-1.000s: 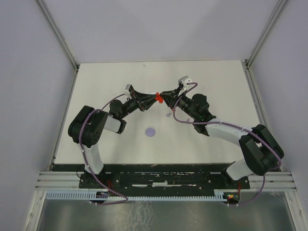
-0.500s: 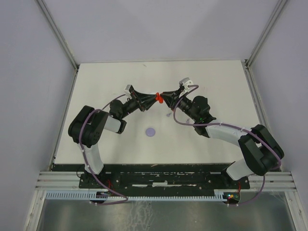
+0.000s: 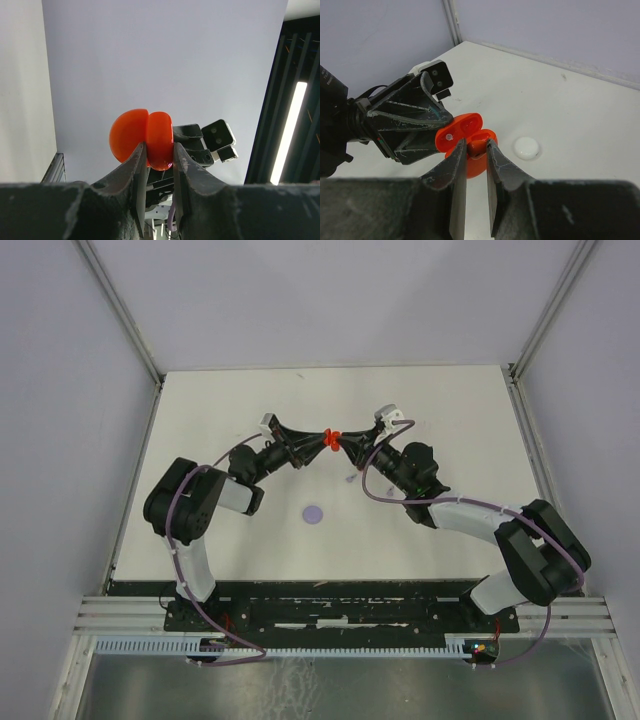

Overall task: Insert the wireless bluetooth earbuds into the charging case
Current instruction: Place the earbud in the charging case.

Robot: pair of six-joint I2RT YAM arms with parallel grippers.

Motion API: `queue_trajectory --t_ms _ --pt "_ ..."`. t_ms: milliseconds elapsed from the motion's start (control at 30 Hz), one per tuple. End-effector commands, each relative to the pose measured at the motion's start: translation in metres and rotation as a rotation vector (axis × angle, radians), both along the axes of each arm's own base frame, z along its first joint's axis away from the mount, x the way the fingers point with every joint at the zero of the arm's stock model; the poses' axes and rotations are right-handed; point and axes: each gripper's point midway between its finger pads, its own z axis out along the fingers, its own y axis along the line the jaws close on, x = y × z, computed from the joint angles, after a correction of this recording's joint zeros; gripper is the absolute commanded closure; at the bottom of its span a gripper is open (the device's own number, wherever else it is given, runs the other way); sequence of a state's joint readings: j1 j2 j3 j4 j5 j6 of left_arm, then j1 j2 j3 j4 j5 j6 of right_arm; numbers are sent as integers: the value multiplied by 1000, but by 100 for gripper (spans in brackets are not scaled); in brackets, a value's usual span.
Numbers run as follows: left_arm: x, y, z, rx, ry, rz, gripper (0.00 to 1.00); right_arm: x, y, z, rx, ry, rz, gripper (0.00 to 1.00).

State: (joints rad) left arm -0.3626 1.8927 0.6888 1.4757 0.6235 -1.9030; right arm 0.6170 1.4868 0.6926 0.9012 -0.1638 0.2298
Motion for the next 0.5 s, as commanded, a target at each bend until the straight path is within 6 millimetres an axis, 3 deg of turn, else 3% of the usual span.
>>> queue_trajectory --t_ms 0,67,233,467 --pt "3 2 35 -80 -106 21 97 -7 -1 4 1 -11 10 77" --pt "3 2 34 -77 -105 21 97 -7 -2 5 5 -12 9 73" --pt "4 1 27 -49 -101 26 97 -8 -10 24 46 -27 -30 38" --pt "6 -1 17 -15 -96 31 97 -14 -41 59 111 -66 -148 27"
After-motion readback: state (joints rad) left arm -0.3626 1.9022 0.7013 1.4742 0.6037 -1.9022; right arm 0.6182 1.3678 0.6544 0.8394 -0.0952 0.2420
